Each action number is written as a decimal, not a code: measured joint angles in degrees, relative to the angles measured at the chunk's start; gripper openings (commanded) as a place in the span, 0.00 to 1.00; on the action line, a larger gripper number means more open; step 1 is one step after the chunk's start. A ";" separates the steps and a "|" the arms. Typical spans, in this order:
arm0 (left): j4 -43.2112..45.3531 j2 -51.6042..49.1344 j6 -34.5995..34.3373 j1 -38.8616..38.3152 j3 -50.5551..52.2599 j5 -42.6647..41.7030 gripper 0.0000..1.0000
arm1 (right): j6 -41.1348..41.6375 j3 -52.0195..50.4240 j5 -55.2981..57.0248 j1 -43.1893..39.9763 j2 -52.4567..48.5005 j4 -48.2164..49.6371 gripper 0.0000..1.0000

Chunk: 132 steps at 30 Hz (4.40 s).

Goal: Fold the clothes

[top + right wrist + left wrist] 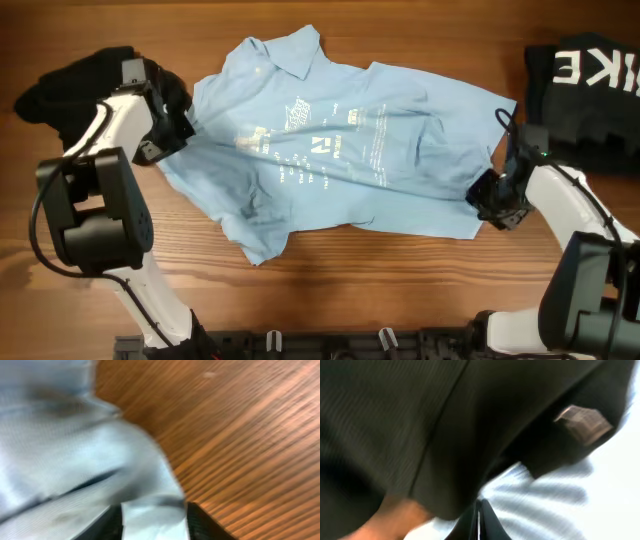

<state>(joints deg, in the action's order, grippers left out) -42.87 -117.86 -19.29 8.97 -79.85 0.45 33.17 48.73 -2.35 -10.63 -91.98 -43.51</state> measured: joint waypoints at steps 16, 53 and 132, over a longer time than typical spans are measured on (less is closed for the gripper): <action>-23.98 23.54 -0.76 -0.63 -4.68 -2.32 0.88 | -9.62 0.92 -11.65 18.08 24.72 -9.09 0.73; -6.80 39.04 -1.62 -9.73 39.76 -17.03 0.51 | 9.51 0.11 -1.86 26.08 15.06 -10.99 0.99; -8.68 52.39 -24.98 -13.09 41.03 -2.86 0.04 | 8.17 0.04 2.32 17.86 11.19 -10.32 0.91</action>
<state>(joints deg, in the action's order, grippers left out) -51.55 -65.47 -44.27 -4.12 -38.83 -2.42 41.34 48.77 -0.03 7.22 -80.79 -53.82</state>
